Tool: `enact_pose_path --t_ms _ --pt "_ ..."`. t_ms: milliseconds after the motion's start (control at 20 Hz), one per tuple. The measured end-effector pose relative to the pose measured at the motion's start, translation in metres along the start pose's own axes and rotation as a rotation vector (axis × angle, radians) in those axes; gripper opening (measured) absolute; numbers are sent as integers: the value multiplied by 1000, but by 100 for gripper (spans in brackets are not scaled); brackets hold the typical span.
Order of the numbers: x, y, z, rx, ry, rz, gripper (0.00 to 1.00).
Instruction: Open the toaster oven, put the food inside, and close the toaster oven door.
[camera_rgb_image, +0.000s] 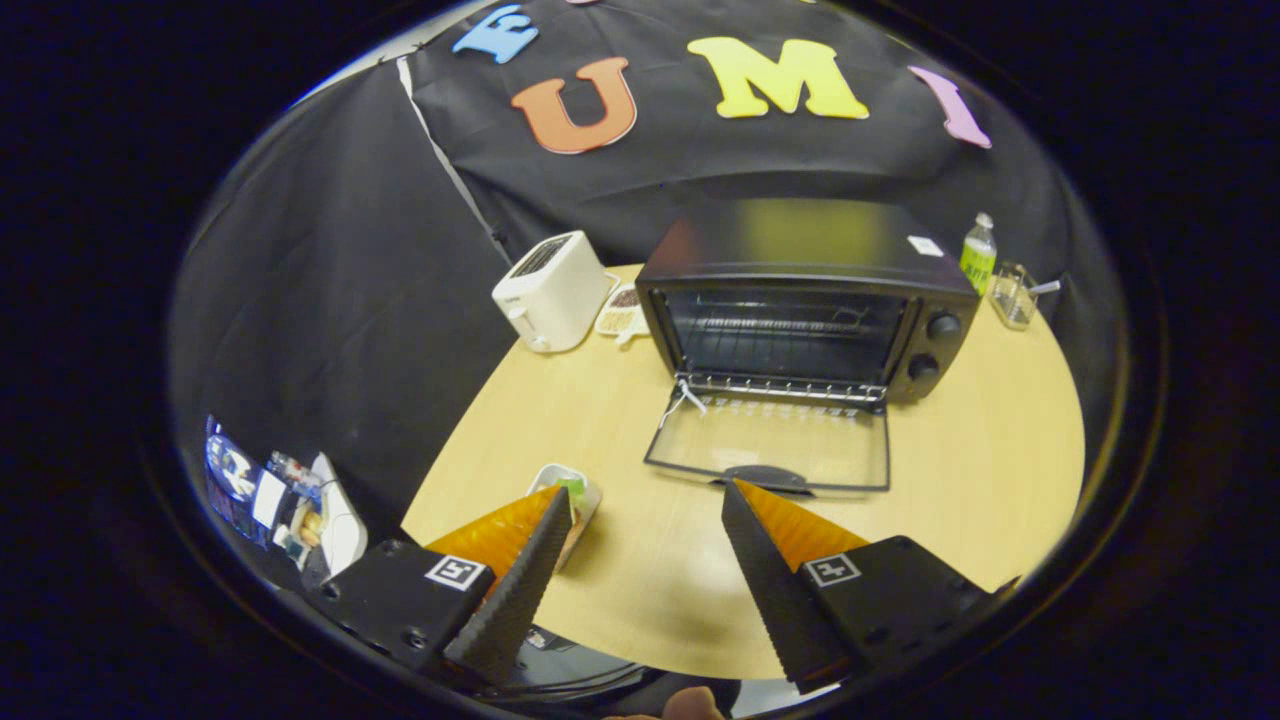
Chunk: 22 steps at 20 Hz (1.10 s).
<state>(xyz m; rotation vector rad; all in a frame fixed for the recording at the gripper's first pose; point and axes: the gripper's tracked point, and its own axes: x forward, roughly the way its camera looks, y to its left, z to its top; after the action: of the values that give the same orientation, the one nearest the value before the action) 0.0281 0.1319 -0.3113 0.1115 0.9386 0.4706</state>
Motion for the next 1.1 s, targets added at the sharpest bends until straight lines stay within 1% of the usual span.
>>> enact_pose_path --t_ms 100,200,450,550,700,900,1100 --pt "9 15 -11 11 50 56 100" --pt "22 30 -25 61 116 116 100" --pt "54 51 -57 178 286 214 100" --pt "67 57 -67 278 358 243 100" --pt "86 62 -81 366 429 262 96" --pt "101 76 -86 399 462 293 80" --pt "105 76 -84 392 481 285 51"
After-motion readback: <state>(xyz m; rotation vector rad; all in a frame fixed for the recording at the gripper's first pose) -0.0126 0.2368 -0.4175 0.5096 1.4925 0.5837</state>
